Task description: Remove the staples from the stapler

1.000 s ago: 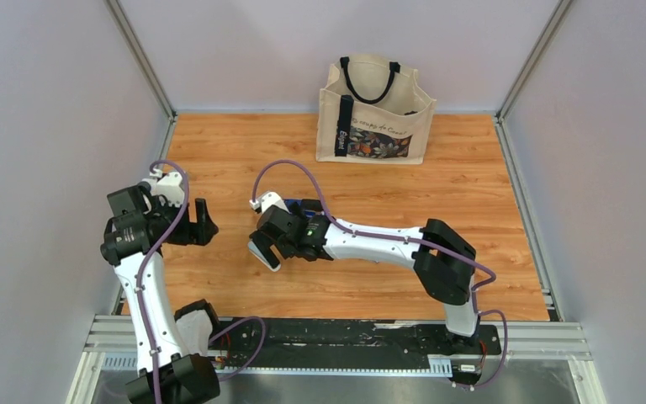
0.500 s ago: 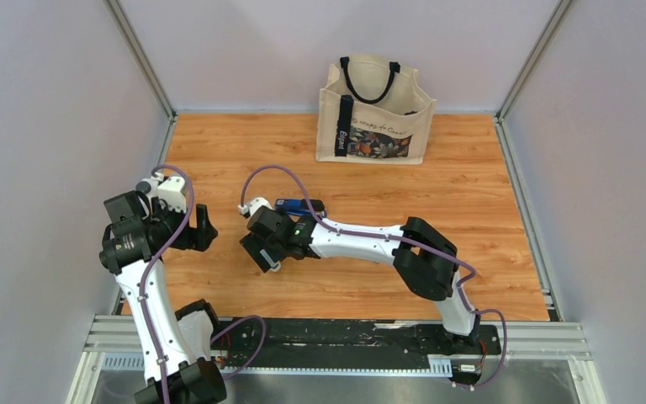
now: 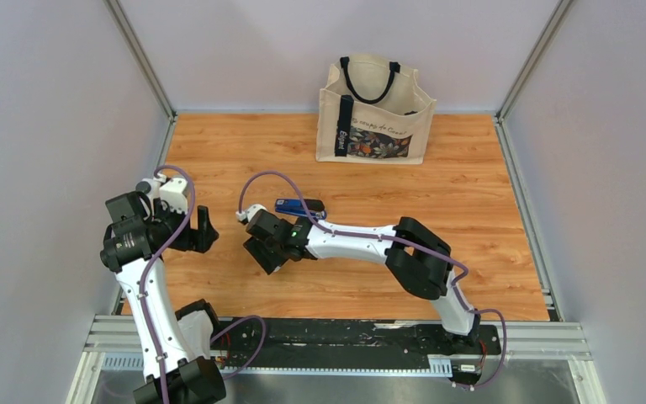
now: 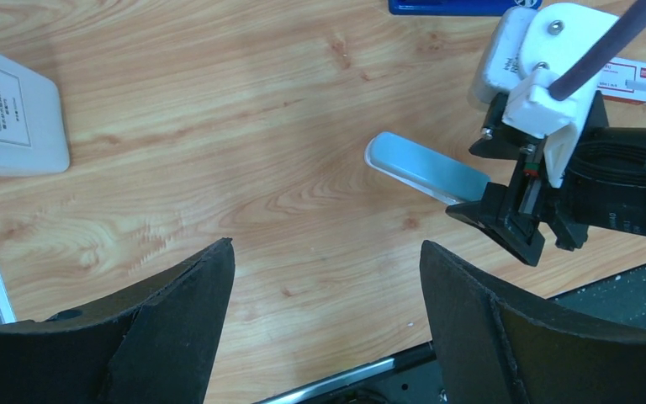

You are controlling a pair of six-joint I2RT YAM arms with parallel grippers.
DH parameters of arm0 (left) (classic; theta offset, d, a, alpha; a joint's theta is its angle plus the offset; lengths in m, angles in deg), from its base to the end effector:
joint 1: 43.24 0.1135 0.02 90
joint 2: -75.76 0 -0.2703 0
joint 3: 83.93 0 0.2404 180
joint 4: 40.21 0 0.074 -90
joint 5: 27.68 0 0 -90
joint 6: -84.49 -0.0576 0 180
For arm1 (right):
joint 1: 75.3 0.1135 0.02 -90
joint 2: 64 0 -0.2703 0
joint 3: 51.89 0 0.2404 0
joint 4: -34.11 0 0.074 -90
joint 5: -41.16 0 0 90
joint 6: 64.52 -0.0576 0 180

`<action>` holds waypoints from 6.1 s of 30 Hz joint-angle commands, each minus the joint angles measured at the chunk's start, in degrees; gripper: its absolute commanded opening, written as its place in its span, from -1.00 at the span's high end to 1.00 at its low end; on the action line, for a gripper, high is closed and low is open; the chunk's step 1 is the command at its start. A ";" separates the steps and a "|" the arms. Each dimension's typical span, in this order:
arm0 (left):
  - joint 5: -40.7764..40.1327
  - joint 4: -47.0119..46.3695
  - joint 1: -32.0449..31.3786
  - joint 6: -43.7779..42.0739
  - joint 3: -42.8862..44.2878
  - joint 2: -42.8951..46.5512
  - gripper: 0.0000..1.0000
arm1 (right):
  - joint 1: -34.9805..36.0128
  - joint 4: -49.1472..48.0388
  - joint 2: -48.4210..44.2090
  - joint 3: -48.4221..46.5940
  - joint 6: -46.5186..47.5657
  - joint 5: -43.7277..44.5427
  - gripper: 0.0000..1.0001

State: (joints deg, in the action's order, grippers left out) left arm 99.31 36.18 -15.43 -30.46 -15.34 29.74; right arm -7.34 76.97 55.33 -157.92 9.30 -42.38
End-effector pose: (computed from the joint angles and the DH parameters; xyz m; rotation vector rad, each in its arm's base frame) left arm 0.1268 0.0277 0.3034 0.1924 2.2884 -0.3528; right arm 0.1784 0.4234 0.1848 -1.0944 2.3569 0.4208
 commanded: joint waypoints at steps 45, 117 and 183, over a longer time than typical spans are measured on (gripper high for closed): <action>16.97 -8.73 -23.68 -13.11 -8.33 -4.43 -0.81 | -6.62 -40.53 -26.25 27.41 -24.68 0.14 0.99; -11.77 -35.39 -39.76 -23.48 -26.27 0.31 0.95 | -3.89 -57.32 -28.71 52.81 -24.77 -14.37 1.00; -18.88 -12.80 -35.72 18.27 6.43 5.33 -0.58 | -0.99 1.66 13.74 -15.92 -5.79 0.48 0.71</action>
State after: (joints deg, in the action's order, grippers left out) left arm 74.94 22.83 -50.25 -15.97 -11.43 34.46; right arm -8.82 76.81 65.40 -170.12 2.06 -43.10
